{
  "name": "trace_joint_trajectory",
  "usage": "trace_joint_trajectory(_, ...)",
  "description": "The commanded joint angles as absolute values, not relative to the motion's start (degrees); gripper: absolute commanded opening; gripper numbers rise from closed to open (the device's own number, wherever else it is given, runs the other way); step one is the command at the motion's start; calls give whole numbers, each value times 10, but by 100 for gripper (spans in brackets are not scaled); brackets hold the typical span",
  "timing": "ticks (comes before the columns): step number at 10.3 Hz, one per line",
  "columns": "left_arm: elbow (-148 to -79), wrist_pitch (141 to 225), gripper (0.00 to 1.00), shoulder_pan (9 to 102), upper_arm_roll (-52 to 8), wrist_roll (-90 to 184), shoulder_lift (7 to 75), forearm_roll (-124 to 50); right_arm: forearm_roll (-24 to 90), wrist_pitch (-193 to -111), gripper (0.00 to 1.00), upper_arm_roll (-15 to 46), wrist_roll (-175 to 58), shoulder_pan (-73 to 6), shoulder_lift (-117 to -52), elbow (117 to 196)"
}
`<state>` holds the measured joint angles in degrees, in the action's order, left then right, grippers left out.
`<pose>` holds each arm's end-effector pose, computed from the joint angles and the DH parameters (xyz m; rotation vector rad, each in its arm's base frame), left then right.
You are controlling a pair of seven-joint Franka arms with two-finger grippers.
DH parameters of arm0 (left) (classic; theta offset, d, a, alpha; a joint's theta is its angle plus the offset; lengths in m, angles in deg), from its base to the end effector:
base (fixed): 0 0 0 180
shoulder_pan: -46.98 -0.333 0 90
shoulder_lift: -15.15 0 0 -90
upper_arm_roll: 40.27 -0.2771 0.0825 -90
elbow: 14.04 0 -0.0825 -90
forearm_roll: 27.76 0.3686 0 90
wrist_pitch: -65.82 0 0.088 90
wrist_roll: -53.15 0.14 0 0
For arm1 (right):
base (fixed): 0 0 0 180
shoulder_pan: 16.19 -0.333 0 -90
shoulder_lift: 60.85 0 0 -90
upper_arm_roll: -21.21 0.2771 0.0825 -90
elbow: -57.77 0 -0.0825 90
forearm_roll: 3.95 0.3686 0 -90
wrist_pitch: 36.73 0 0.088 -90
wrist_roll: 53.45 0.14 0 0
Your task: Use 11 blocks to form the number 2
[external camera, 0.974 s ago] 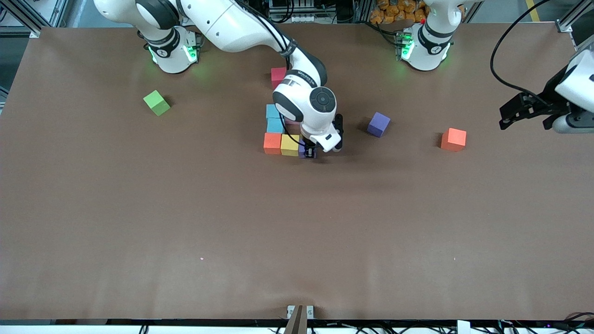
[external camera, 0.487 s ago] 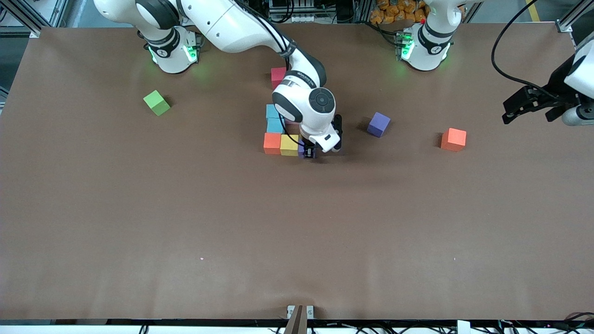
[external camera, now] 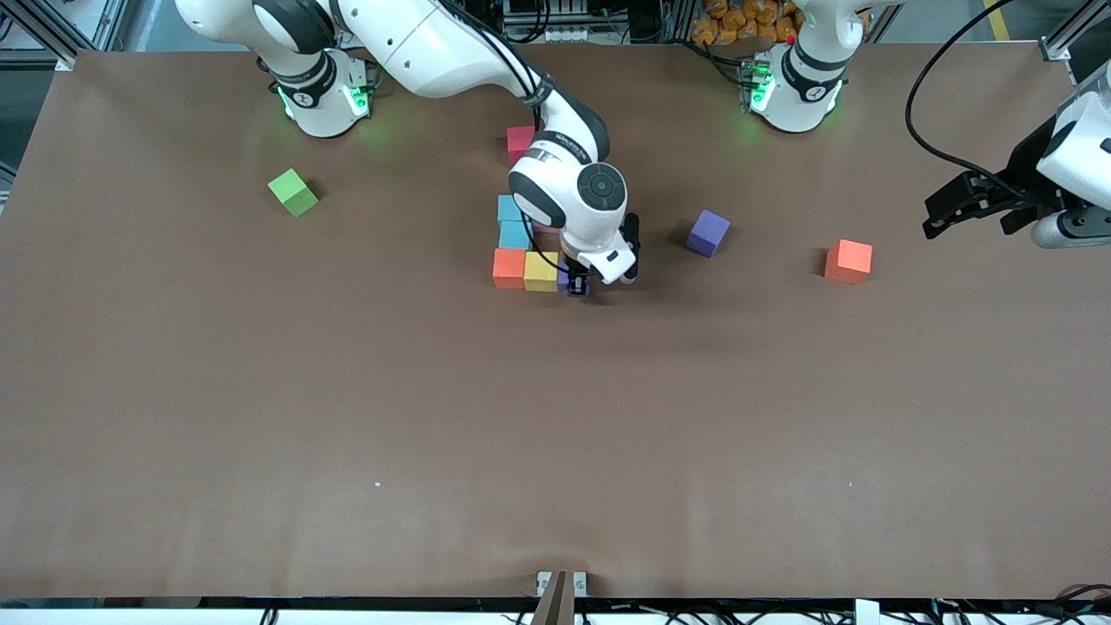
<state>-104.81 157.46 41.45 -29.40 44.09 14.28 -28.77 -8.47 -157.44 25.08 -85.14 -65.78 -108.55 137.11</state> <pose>0.5364 -0.0532 0.5571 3.1212 0.1017 0.0437 0.4125 0.5366 0.1543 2.2588 2.1272 -0.1609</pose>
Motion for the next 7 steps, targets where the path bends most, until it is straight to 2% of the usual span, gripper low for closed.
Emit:
trace_joint_trajectory(1,-1043,1570,100,414,-296,433,144,-300,-89,-1580,0,251,-839,-662,-1066,1399)
trace_joint_trajectory(2,-1043,1570,100,414,-296,434,143,-300,-89,-1580,14,251,-840,-663,-1066,1399)
trace_joint_trajectory(3,-1043,1570,100,413,-296,434,143,-300,-89,-1581,48,251,-840,-663,-1066,1399)
trace_joint_trajectory(4,-1045,1570,100,412,-296,434,142,-300,-90,-1583,99,251,-840,-662,-1066,1399)
trace_joint_trajectory(7,-1046,1569,100,412,-296,435,142,-293,-87,-1581,100,251,-840,-662,-1057,1396)
